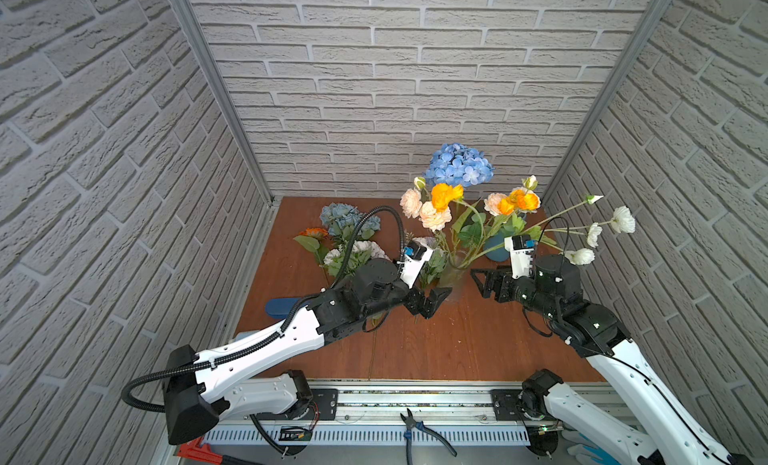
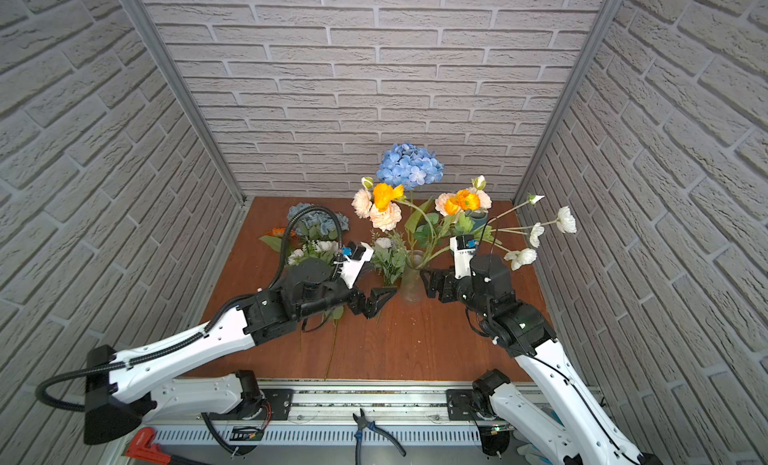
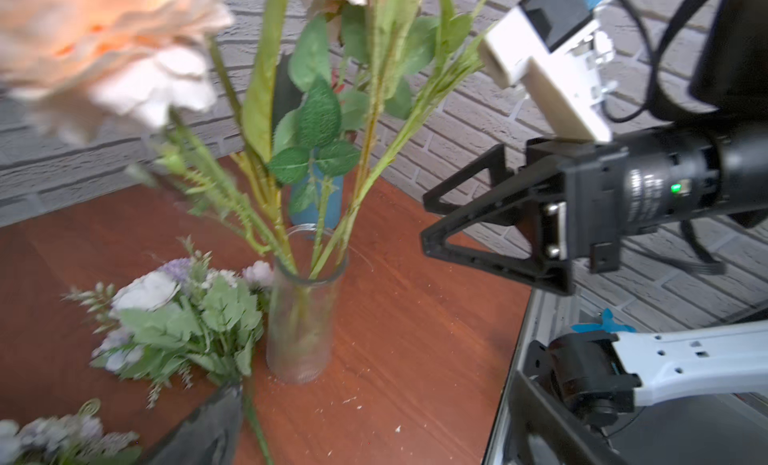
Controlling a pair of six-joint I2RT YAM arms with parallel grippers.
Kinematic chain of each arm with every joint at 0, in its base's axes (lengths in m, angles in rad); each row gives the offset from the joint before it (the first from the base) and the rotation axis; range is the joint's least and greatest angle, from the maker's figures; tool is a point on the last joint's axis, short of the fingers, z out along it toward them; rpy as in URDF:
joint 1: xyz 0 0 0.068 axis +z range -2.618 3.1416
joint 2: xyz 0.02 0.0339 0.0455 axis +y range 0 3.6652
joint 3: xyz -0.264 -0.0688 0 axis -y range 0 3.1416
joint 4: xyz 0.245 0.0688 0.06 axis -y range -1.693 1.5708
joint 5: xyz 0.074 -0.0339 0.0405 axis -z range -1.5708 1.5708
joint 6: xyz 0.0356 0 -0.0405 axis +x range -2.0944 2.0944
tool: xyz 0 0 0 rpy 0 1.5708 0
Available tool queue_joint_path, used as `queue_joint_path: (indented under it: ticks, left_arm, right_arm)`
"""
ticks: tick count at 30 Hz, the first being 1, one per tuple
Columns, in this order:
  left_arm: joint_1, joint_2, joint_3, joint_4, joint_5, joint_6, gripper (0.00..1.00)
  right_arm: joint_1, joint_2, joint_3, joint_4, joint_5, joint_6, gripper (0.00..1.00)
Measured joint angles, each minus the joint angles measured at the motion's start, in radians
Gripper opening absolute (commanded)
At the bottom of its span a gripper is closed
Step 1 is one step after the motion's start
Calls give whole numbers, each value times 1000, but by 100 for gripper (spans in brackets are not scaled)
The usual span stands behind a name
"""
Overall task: Arrange the flowers into the vase
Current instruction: 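Open the left gripper and draw it back while the right gripper withdraws, then move both grippers down to the white-and-lilac bouquet in the pile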
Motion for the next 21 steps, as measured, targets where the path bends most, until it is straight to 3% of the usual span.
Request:
queue_joint_path:
  ticks: [5,13,21]
  left_arm:
    - [130,-75,-96,-25,-44,-49,98]
    - [391,-134,-170,-43,-84,-154,98]
    - [598,-139,-198,-61,-102,-215,98]
  right_arm:
    - [63,-6,0,-42,-15,57,81]
    - [290,-18,-14,-40,34,128,79]
    - [447,220,8,71,75,119,79]
